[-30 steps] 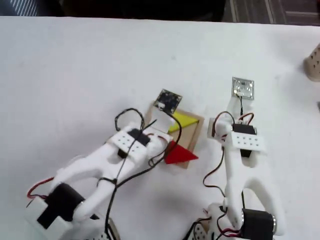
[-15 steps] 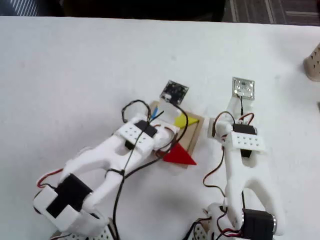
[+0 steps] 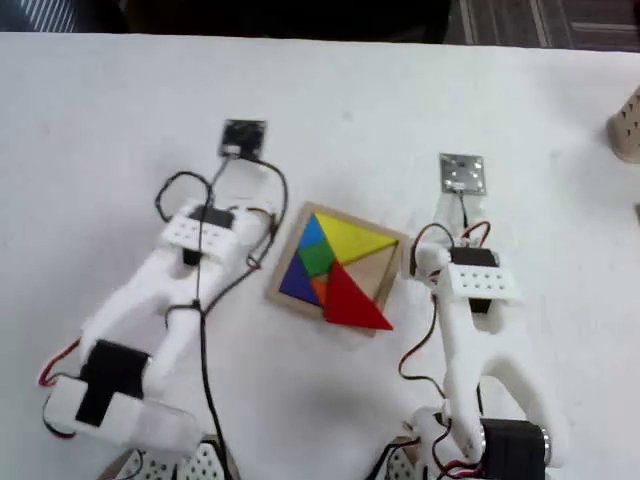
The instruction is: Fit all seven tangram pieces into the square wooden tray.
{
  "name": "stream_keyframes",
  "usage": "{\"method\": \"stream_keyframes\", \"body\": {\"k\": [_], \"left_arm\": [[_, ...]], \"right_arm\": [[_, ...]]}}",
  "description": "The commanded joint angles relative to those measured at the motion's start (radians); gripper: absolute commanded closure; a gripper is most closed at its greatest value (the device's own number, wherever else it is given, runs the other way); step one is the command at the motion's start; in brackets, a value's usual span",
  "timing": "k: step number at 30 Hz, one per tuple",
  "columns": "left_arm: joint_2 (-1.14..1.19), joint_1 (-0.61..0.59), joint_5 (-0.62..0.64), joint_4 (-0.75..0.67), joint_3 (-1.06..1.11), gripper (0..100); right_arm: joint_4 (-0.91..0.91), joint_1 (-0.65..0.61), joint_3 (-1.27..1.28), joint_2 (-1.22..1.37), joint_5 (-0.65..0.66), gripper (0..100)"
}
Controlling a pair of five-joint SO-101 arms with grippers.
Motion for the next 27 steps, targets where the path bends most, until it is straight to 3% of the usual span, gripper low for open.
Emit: {"method": "stream_keyframes", "body": {"k": [1, 9, 14, 20, 24, 27], "left_arm": [[0.016, -0.077, 0.003, -0.109, -0.055, 98], [0.027, -0.174, 0.003, -0.158, -0.054, 98], [0.028, -0.180, 0.003, -0.158, -0.055, 98], [0.030, -0.182, 0.006, -0.184, -0.055, 98], [0.081, -0.229, 0.011, -0.216, -0.098, 98], [0.157, -0.259, 0.012, -0.160, -0.195, 98]], "right_arm": [[-0.008, -0.025, -0.026, -0.016, 0.023, 98.0], [0.125, -0.082, -0.026, -0.131, 0.112, 98.0], [0.206, -0.213, 0.055, -0.305, 0.120, 98.0], [0.205, -0.418, 0.206, -0.452, 0.258, 97.8], [0.205, -0.487, 0.244, -0.484, 0.259, 97.8], [0.202, -0.487, 0.244, -0.458, 0.221, 97.8]]}}
